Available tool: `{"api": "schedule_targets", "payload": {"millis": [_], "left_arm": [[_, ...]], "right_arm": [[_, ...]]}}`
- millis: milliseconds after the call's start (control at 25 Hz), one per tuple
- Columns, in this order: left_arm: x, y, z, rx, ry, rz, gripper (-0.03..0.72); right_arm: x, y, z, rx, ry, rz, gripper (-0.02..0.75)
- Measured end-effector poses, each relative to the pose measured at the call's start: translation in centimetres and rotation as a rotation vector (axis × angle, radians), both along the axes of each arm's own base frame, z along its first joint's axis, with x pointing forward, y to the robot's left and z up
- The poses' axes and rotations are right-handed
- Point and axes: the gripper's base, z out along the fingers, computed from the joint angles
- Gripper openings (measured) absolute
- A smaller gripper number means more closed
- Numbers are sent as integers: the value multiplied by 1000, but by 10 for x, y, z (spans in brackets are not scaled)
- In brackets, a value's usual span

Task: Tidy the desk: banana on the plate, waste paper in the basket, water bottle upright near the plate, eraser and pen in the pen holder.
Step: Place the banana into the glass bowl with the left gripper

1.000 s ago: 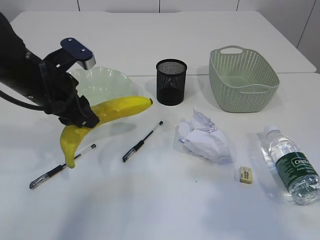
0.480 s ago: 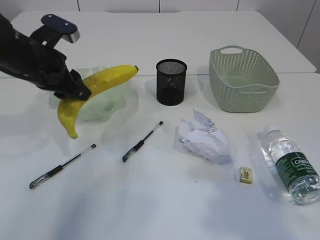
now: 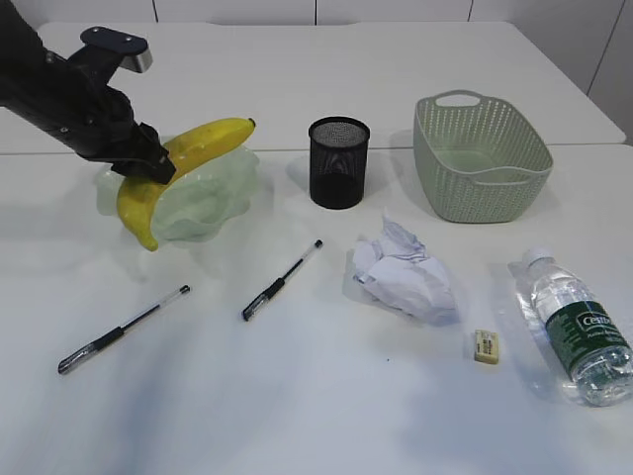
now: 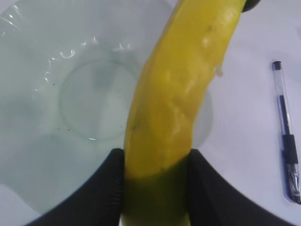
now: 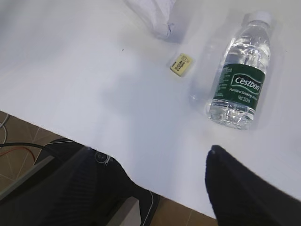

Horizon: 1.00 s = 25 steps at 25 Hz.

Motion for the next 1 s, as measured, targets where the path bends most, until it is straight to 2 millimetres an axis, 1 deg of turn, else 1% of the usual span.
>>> {"api": "schedule_targets", "payload": {"millis": [320, 560, 720, 880, 1000], "left_arm": [[27, 2, -8, 76, 14, 28, 260], [45, 4, -28, 146, 80, 48, 260], [56, 3, -32, 148, 81, 66, 260], [63, 2, -28, 139, 67, 75, 260], [66, 1, -21, 135, 45, 78, 260]], "right_arm": [[0, 0, 0, 0, 0, 0, 536], [0, 0, 0, 0, 0, 0, 536], [0, 0, 0, 1, -4, -1, 536], [1, 0, 0, 3, -10, -2, 536], [3, 1, 0, 2, -8, -2, 536]]}}
